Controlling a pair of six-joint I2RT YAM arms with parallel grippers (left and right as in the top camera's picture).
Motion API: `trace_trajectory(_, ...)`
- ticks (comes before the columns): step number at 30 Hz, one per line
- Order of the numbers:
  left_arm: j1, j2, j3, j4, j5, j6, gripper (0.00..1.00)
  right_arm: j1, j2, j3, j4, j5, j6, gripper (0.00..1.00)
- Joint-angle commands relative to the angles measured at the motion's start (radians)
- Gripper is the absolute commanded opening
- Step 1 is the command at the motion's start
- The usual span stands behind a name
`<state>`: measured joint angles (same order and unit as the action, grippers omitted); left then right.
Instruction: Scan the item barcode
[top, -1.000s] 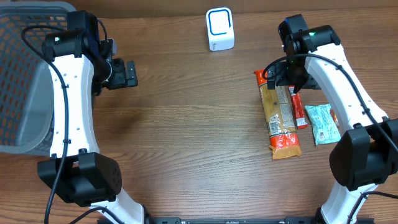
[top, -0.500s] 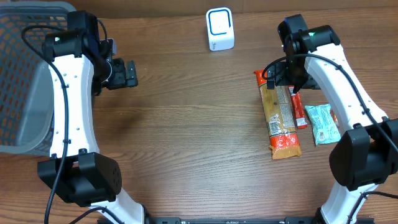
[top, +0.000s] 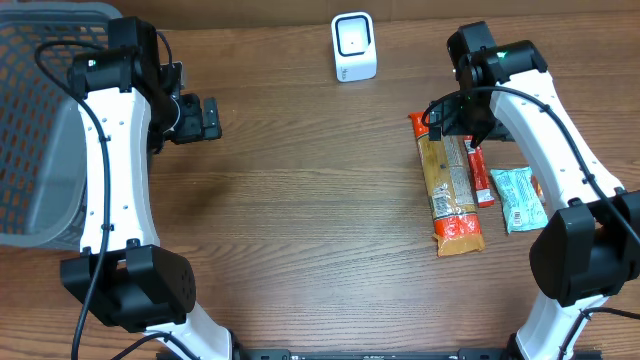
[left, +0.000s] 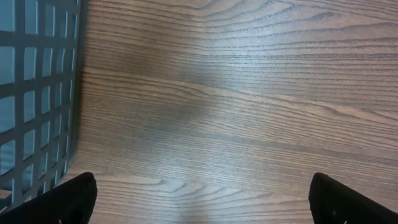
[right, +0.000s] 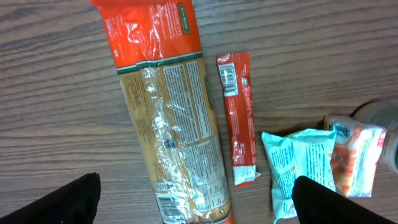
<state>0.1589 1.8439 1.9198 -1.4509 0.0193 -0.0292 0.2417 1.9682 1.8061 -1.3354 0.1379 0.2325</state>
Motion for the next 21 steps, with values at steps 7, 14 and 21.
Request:
trace_trajectory(7, -0.002, -0.025, 0.018, 0.0, 0.004, 0.008, 1.0, -0.007, -0.084, 0.0, 0.004, 0.006, 0.007, 1.0)
trace_trajectory(14, -0.002, -0.025, 0.018, 0.0, 0.004, 0.007, 1.0, -0.006, -0.248, 0.001, 0.004, 0.006, 0.007, 1.0)
trace_trajectory(21, -0.002, -0.025, 0.018, 0.0, 0.004, 0.007, 1.0, -0.006, -0.441, 0.001, 0.003, 0.006, 0.007, 1.0)
